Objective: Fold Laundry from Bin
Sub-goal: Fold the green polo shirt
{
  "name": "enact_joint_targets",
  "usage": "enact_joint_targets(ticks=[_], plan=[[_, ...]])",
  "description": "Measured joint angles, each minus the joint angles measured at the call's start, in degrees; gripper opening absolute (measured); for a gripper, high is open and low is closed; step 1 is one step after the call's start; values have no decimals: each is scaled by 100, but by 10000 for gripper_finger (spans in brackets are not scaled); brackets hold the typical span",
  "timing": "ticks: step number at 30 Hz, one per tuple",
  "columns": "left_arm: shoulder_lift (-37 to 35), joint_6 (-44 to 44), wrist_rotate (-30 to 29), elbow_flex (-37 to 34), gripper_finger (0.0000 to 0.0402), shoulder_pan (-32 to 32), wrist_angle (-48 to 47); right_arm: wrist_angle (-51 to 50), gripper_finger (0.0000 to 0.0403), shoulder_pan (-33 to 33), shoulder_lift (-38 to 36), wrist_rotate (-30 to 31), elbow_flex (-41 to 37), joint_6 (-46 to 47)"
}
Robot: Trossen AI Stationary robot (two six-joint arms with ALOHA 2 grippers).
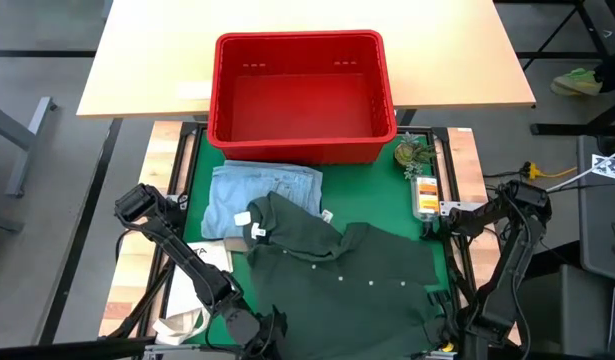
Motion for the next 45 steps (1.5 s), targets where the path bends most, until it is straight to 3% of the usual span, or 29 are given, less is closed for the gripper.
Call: enact_joint_targets(ticks=[3, 8, 15, 21, 30, 34, 38, 45], plan=[[0, 2, -31, 0, 92, 0, -10, -2, 21, -2, 0, 2, 0, 3], [-1, 100, -52, 0, 136, 12, -8, -20, 90, -2, 0, 22, 0, 9], [-2, 150, 284, 0, 146, 34, -12, -13, 165, -2, 0, 57, 0, 8], [-7, -210, 473, 9, 146, -35, -243, -7, 179, -4, 0, 64, 0, 9], [-9, -1487, 247, 9, 147, -216, -2270, -7, 179, -7, 0, 62, 0, 7], [-9, -1018, 150, 9, 147, -207, -2289, -6, 179, -7, 0, 63, 0, -147], [-9, -402, -359, 9, 147, -135, -2112, 2, 179, -9, 0, 66, 0, -434], [-9, 1580, -1877, 9, 147, 291, -2059, 13, 179, -258, 0, 754, 0, -1125]])
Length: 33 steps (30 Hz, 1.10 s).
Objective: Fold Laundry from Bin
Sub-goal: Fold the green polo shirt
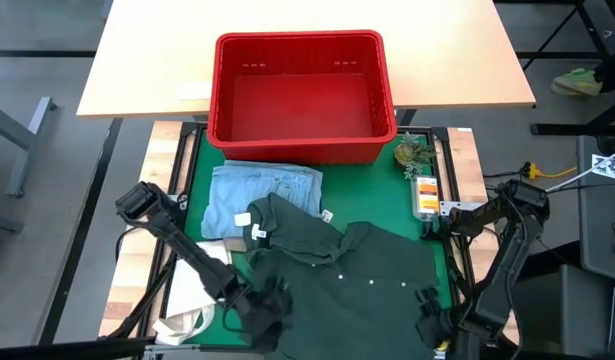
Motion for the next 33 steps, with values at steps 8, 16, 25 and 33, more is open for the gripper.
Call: enact_joint_targets(ticks=[8, 16, 25, 33], plan=[[0, 2258, -1418, 0, 147, 898, -7, -7, 179, -608, 0, 805, 2, -1155], [-1, 2747, -1371, -2, 147, 1760, -15, -9, 179, -1222, -2, 1372, 2, -2019], [-688, 3089, -1168, 133, 147, 2767, -488, -13, 179, -1688, -2, 1269, 2, -2041], [-1448, 3121, -276, 247, 147, 3655, -1947, -7, 179, -1700, -4, 1264, 2, -2329]])
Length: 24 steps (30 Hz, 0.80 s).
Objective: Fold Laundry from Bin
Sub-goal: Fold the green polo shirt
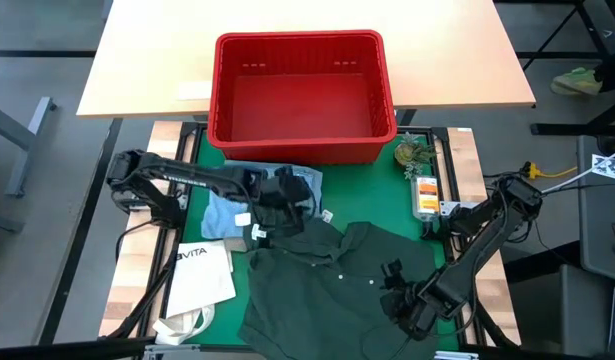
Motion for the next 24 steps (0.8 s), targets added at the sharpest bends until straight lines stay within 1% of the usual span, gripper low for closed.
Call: enact_joint_targets(ticks=[2, 5, 9, 15, 18, 21, 24], plan=[[-27, 2, 528, 2, 147, 169, -235, -2, 179, 0, 0, 0, 0, -10], [1, 3, 1060, -2, 147, 337, -641, 1, 179, 0, 0, 1, 0, -10], [92, 4, 1388, -9, 147, 437, -957, -2, 179, 0, 0, 0, 0, -10], [89, 2, 1509, -7, 147, 445, -1039, 1, 179, 0, 0, 1, 0, -10], [187, 4, 1816, -7, 143, 445, -1209, 7, 179, 0, 0, 0, 0, -10], [192, 4, 1864, -13, 117, 350, -1312, 18, 179, 0, 0, 0, 0, -10], [114, 7, 1716, -3, 58, 187, -1318, 15, 179, 0, 0, 0, 0, -10]])
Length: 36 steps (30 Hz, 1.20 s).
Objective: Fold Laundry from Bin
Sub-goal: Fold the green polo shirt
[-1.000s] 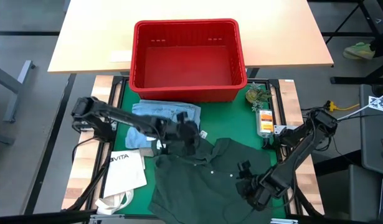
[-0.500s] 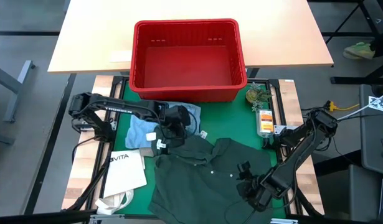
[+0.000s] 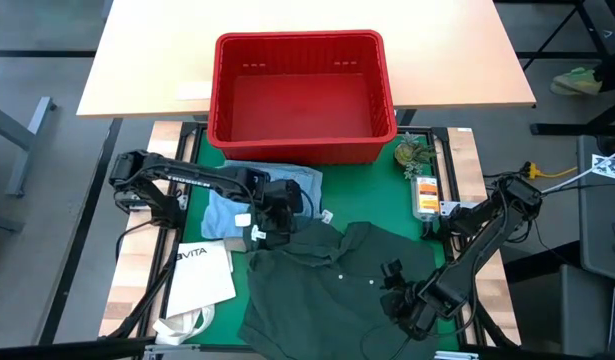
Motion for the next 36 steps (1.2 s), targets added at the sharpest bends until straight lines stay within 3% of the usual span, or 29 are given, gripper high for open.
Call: enact_joint_targets(ticks=[3, 10, 16, 20, 26, 32, 36], plan=[[-96, -32, -18, 25, 11, -153, -83, 3, 179, 0, 0, 9, 2, 0], [-135, -50, 323, 295, 3, -894, -409, -284, 179, 0, -64, 202, 271, -2], [-136, -340, 690, 371, 2, -1839, -241, -1270, 179, 0, -103, 980, 887, -5], [-136, -980, 618, 371, 1, -2471, -108, -1674, 179, -2, -103, 1529, 1090, 8], [-136, -1555, 6, 371, 1, -3287, 259, -1710, 179, -147, -103, 1650, 1102, -23], [-136, -1563, -698, 371, 0, -3683, 317, -1520, 179, -599, -103, 1640, 1102, -1343], [-136, -1566, -801, 371, 0, -3735, 317, -997, 179, -1037, -99, 1060, 1102, -2749]])
